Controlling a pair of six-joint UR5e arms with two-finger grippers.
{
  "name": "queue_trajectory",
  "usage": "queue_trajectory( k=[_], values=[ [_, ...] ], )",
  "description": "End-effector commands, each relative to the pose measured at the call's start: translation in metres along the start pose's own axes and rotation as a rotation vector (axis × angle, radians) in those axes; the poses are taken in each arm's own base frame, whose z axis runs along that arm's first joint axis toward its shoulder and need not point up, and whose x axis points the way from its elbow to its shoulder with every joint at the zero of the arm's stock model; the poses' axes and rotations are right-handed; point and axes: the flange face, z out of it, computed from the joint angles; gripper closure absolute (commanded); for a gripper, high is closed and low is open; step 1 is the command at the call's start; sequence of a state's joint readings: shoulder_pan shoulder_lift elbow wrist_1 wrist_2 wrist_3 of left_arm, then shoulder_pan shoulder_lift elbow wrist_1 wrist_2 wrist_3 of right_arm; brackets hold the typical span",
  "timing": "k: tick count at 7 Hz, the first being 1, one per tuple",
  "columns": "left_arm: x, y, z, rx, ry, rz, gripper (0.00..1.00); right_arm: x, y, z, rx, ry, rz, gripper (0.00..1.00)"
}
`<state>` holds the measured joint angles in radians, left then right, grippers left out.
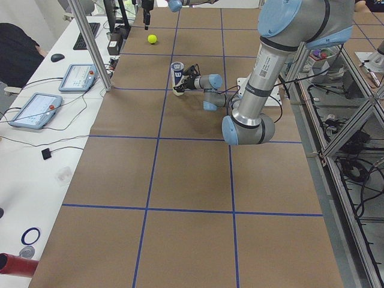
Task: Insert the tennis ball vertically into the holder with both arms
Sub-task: 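Lower the right gripper onto the second yellow ball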
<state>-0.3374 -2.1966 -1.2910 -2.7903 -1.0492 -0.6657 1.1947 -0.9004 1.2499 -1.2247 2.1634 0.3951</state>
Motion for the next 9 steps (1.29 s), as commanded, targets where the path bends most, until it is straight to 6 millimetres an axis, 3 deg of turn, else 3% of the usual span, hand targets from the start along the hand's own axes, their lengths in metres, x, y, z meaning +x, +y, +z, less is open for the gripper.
queue_trajectory(
  k=[1,3,4,9],
  values=[
    [-0.002,-0.002,0.000,0.002,-0.002,0.000,0.20,0.104,0.037,0.055,-0.002,0.036,-0.103,0.01],
    [-0.002,-0.001,0.001,0.001,-0.003,-0.001,0.20,0.146,0.077,0.103,0.038,0.052,-0.142,0.01],
    [-0.002,-0.002,0.000,0.002,-0.002,-0.002,0.20,0.151,0.088,0.120,0.049,0.063,-0.157,0.01],
    [-0.003,-0.003,0.001,0.004,-0.004,0.000,0.20,0.126,0.091,0.143,0.030,0.079,-0.152,0.01]
  ],
)
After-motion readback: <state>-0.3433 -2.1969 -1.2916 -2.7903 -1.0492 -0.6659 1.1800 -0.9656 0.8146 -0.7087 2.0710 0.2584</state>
